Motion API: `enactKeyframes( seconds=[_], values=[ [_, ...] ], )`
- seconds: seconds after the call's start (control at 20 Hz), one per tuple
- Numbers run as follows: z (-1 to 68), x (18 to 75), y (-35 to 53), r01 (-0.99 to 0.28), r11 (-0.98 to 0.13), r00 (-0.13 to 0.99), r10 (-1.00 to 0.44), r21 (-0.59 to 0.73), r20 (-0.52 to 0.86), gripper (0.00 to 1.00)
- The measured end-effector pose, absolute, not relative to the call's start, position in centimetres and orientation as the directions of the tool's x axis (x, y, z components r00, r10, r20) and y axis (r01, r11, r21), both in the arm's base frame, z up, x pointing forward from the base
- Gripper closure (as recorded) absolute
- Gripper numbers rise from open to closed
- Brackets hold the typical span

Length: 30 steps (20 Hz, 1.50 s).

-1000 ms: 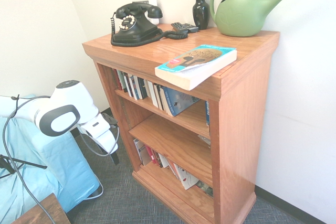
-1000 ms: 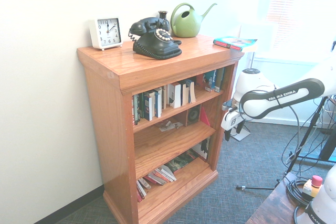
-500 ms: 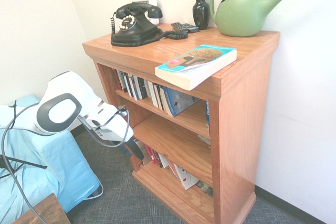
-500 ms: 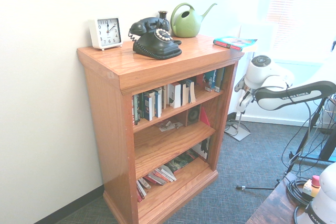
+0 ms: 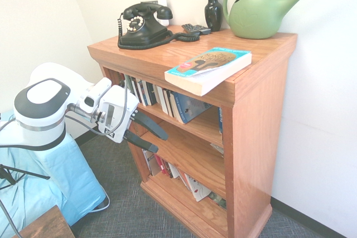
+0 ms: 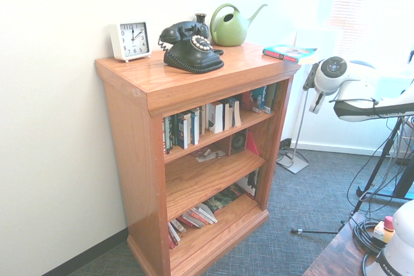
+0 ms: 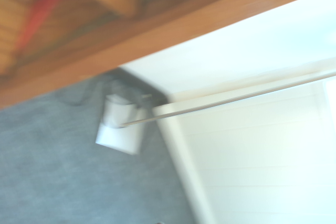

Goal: Organize the shelf

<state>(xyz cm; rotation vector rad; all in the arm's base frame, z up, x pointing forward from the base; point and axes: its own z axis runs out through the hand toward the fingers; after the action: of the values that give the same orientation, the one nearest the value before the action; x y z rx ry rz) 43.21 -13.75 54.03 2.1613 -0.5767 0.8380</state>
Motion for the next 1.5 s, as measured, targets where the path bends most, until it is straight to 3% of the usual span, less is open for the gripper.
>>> enactKeyframes(
  seconds=[0.4,0.85,1.5],
  values=[
    [58.1,45.5,-13.7,-0.606,-0.541,0.667,0.055,0.584,0.743,0.00],
    [61.3,48.0,-11.1,-0.599,-0.518,0.637,0.153,0.610,0.755,0.00],
    [61.6,51.4,-11.4,-0.498,-0.604,0.625,0.247,0.622,0.740,0.00]
  ],
)
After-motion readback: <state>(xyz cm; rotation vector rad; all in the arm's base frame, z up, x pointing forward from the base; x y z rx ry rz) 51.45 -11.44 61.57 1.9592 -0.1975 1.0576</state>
